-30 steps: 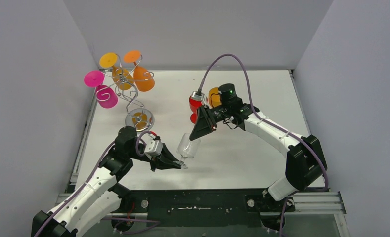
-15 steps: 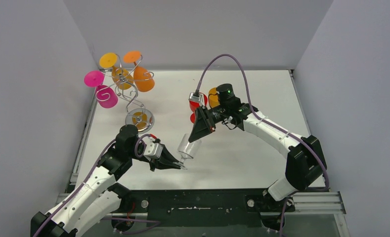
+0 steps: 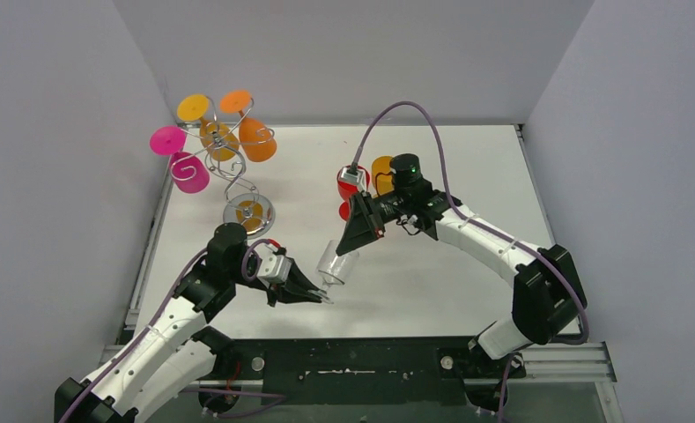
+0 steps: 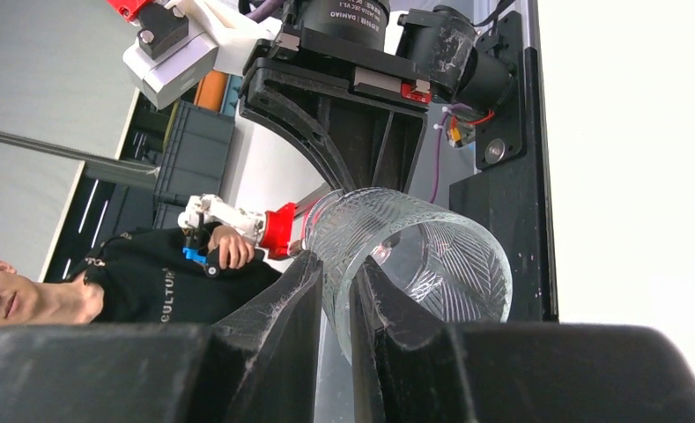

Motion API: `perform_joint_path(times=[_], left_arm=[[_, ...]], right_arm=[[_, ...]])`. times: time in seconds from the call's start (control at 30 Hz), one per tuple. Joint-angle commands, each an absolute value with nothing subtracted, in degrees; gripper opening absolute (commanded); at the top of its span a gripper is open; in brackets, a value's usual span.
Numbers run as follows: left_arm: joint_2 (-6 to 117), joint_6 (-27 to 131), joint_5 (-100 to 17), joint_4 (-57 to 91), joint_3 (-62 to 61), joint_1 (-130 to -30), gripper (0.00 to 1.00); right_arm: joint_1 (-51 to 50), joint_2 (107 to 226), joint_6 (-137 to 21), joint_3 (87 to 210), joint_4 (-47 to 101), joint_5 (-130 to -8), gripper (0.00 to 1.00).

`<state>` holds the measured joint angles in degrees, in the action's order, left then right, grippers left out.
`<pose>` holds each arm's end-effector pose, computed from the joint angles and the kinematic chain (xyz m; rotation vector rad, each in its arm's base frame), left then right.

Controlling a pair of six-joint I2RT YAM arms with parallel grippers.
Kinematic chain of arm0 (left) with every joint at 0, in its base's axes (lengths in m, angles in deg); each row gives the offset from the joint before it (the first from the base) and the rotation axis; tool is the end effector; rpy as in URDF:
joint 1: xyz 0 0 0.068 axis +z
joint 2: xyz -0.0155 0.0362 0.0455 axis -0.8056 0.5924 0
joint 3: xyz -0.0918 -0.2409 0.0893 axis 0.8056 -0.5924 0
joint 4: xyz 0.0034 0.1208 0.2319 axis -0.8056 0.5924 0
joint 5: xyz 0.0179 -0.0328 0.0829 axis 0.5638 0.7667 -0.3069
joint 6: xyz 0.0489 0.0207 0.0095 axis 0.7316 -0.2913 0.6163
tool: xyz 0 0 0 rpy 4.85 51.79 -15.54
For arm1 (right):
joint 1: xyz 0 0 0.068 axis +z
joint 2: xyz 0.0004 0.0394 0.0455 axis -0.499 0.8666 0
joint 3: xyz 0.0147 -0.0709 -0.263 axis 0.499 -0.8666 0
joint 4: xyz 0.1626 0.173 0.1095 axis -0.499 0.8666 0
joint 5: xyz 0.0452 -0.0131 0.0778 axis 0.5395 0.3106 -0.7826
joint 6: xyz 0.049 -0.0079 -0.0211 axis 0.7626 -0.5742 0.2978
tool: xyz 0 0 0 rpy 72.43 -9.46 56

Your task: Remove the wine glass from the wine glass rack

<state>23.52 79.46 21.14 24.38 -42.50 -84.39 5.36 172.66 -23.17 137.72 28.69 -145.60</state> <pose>0.1217 -0.1113 0.2711 1.4430 1.1834 -1.3214 0.2473 0.2186 0.3040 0.9900 -1.9771 -2.1139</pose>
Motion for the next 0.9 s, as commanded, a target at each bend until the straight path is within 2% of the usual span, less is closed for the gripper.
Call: perform_joint_path(times=[0.0,0.03,0.13,0.33,0.4,0.6,0.67,0.7,0.73,0.8,0.87], left_arm=[[23.31,77.92,19.14,24.04,-39.96,-84.17,0.00],[23.30,77.93,19.28,24.00,-40.02,-84.17,0.00],[22.99,78.05,19.36,23.88,-40.02,-84.17,0.00],[22.68,78.13,19.43,23.71,-39.95,-84.16,0.00],[22.60,78.11,19.39,23.73,-40.04,-84.17,0.00],[22.35,78.32,18.34,24.48,-40.21,-84.17,0.00],[22.31,78.15,17.24,24.72,-40.21,-84.09,0.00],[22.27,77.87,16.48,24.86,-40.15,-84.08,0.02],[22.24,77.46,15.57,24.87,-40.13,-84.08,0.14],[22.05,76.95,14.74,24.81,-40.14,-84.08,0.20],[21.82,76.40,13.66,24.79,-40.04,-84.08,0.31]], right_arm=[[6.65,169.51,-15.24,135.62,17.00,-145.77,0.03],[6.73,169.66,-15.02,135.59,16.99,-146.27,0.12],[7.60,169.71,-15.93,135.63,17.66,-147.46,0.23],[8.90,170.11,-19.83,137.39,22.50,-148.66,0.32],[8.70,170.31,-23.02,138.47,26.01,-148.35,0.28],[8.30,171.20,-25.31,139.31,29.72,-146.50,0.00],[8.30,171.01,-25.33,139.26,29.49,-145.55,0.00],[8.28,170.84,-25.33,139.16,29.19,-145.20,0.00],[8.24,170.66,-25.33,139.11,28.93,-144.80,0.00],[8.06,170.30,-25.33,138.85,28.64,-143.85,0.00],[7.47,170.18,-25.02,138.27,28.24,-143.29,0.00]])
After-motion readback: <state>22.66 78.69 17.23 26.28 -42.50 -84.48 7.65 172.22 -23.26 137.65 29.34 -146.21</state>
